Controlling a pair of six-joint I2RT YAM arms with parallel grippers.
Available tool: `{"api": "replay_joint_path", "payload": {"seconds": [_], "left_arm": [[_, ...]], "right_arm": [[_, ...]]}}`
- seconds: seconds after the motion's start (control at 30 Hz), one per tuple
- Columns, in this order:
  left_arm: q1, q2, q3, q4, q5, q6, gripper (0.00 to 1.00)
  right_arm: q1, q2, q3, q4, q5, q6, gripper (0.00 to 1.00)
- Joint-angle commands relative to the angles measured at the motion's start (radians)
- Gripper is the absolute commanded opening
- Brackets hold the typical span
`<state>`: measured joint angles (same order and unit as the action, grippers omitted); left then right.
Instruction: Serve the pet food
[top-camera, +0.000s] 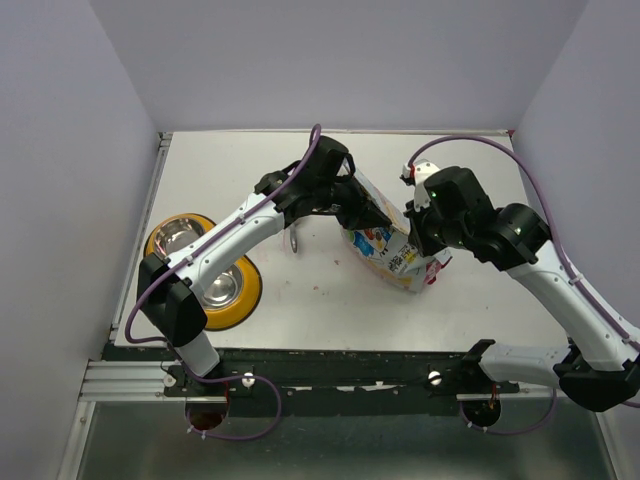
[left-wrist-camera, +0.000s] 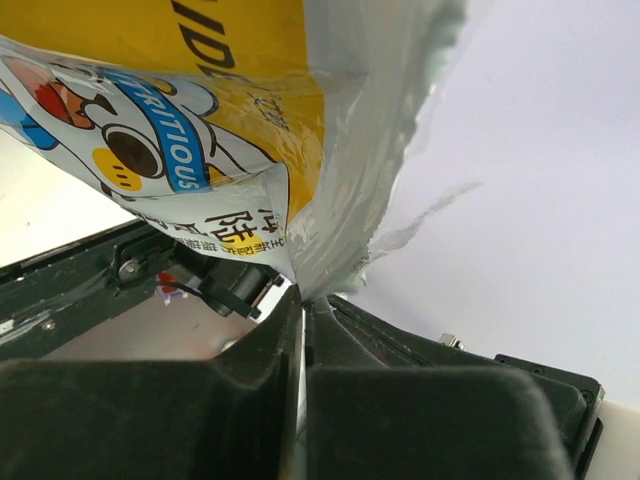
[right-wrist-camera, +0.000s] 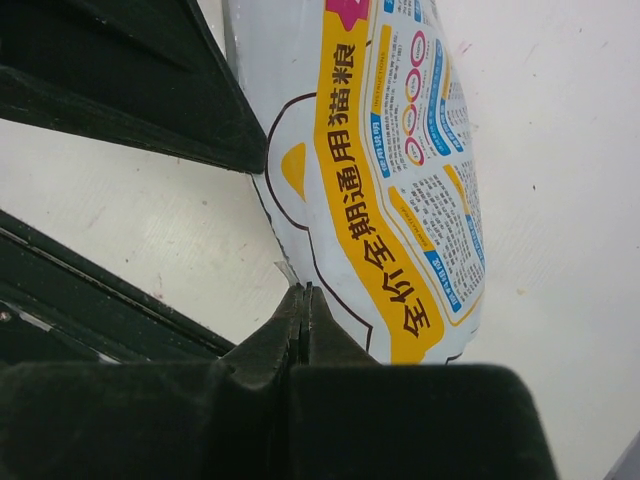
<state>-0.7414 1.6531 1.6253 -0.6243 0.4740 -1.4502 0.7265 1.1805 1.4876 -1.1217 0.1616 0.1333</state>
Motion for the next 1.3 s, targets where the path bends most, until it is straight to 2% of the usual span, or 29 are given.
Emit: {"api": "replay_joint_path", "payload": {"seconds": [0.0, 0.13, 0.2, 0.3, 0.43, 0.63, 0.73, 1.0, 1.27], "left_arm": [[0.002, -0.041, 0.004, 0.044, -0.004, 0.017, 0.31], [-0.006, -0.093, -0.041, 0.044, -0.051, 0.031, 0.56], [-0.009, -0.133, -0.094, 0.052, -0.066, 0.027, 0.61], [-0.009, -0.191, -0.2, 0.098, -0.081, -0.012, 0.64], [-0.018, -0.248, -0.289, 0.153, -0.103, -0.041, 0.61], [-0.041, -0.237, -0.292, 0.176, -0.107, -0.056, 0.41], [-0.056, -0.222, -0.289, 0.187, -0.11, -0.053, 0.41], [-0.073, -0.173, -0.277, 0.224, -0.086, -0.079, 0.49], [-0.09, -0.144, -0.291, 0.242, -0.06, -0.11, 0.41]], "right_arm": [[-0.002, -0.004, -0.027, -0.01, 0.013, 0.025, 0.01], [-0.002, -0.024, -0.046, 0.028, -0.033, 0.097, 0.01], [-0.002, -0.035, -0.059, 0.054, -0.077, 0.127, 0.01], [-0.001, -0.042, -0.078, 0.069, -0.106, 0.176, 0.01], [-0.004, -0.041, -0.086, 0.076, -0.118, 0.236, 0.01], [-0.004, -0.035, -0.095, 0.088, -0.131, 0.293, 0.01], [-0.004, -0.036, -0.087, 0.086, -0.129, 0.289, 0.01], [-0.004, -0.025, -0.069, 0.079, -0.112, 0.281, 0.01], [-0.004, -0.025, -0.062, 0.079, -0.106, 0.273, 0.01]]}}
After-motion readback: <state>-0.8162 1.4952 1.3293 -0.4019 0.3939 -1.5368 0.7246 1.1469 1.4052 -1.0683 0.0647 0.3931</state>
